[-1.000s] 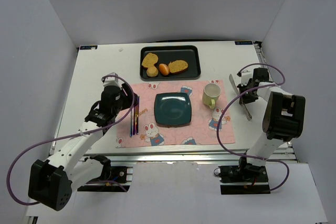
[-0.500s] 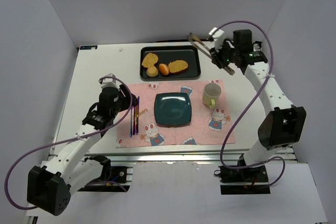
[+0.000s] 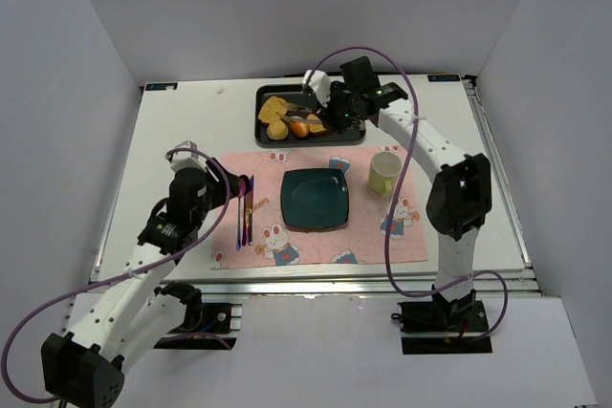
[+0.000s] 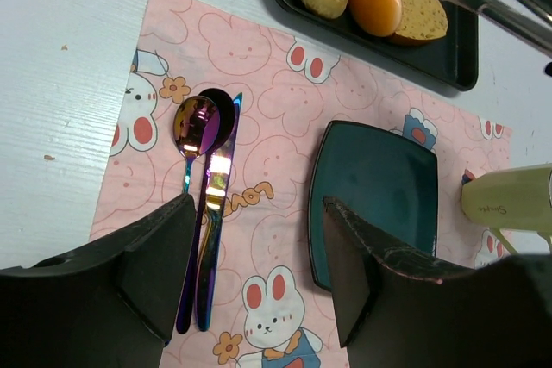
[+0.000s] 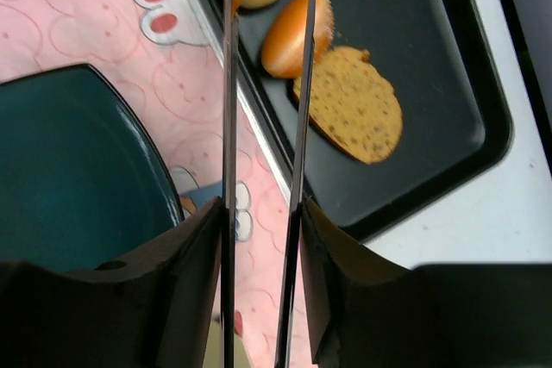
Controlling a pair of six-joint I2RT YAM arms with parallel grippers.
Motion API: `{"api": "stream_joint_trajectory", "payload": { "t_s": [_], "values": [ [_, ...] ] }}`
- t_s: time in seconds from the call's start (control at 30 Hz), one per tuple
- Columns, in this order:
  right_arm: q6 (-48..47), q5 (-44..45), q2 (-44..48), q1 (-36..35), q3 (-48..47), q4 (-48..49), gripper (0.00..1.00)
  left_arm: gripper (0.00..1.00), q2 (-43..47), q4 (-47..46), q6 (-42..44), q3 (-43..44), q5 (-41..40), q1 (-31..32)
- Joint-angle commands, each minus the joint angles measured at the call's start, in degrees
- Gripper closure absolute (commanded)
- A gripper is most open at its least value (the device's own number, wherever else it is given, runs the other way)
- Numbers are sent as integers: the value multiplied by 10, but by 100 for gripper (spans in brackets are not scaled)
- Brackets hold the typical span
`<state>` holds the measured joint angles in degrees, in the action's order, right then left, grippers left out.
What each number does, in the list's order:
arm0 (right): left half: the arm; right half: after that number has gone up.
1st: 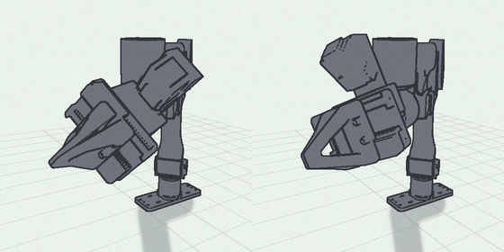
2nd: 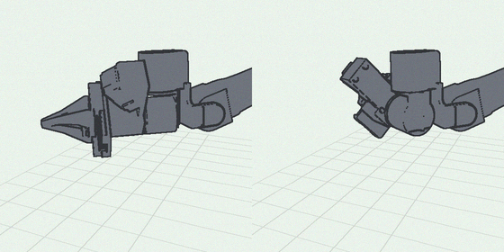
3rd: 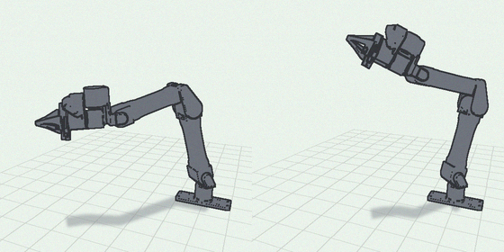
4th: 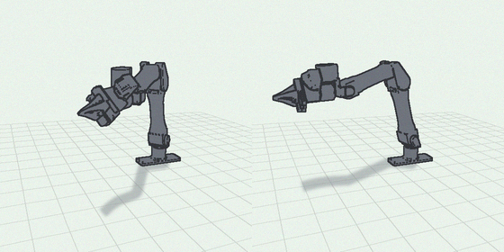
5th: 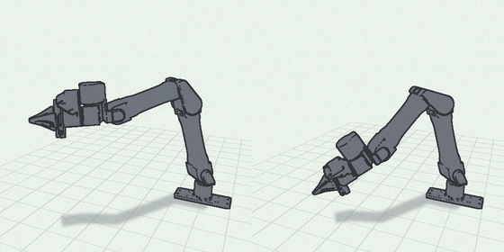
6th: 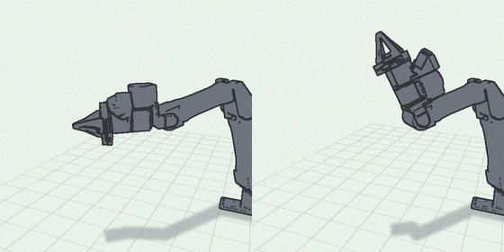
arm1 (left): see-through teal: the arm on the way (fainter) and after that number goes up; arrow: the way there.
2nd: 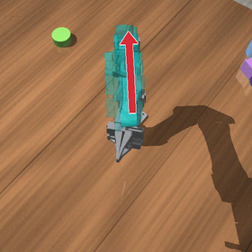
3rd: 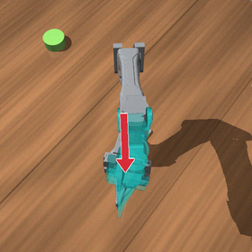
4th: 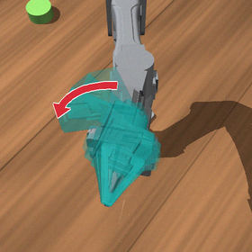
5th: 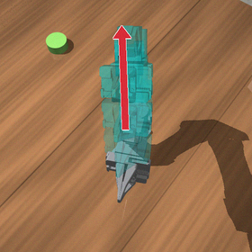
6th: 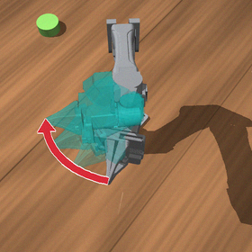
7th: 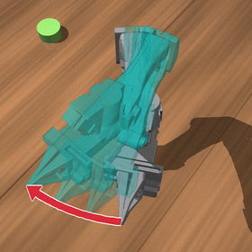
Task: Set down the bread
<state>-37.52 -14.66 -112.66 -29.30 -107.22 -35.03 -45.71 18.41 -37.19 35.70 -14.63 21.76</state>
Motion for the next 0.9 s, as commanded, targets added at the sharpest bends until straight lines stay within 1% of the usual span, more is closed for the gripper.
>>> {"api": "stream_joint_trajectory", "payload": {
  "t_s": [0.0,0.13,0.43,0.87],
  "values": [
    [16,16,-11,-27,-26,1,54,30,15,14,-11,-9,-13,-1],
    [15,22,-19,-48,-6,22,52,30,15,12,-16,-13,-13,-1],
    [15,64,-59,-62,-13,51,51,30,1,-2,-17,-17,-7,-1],
    [3,106,-69,-79,21,94,49,29,-8,-10,-16,-20,-5,-1]
  ]
}}
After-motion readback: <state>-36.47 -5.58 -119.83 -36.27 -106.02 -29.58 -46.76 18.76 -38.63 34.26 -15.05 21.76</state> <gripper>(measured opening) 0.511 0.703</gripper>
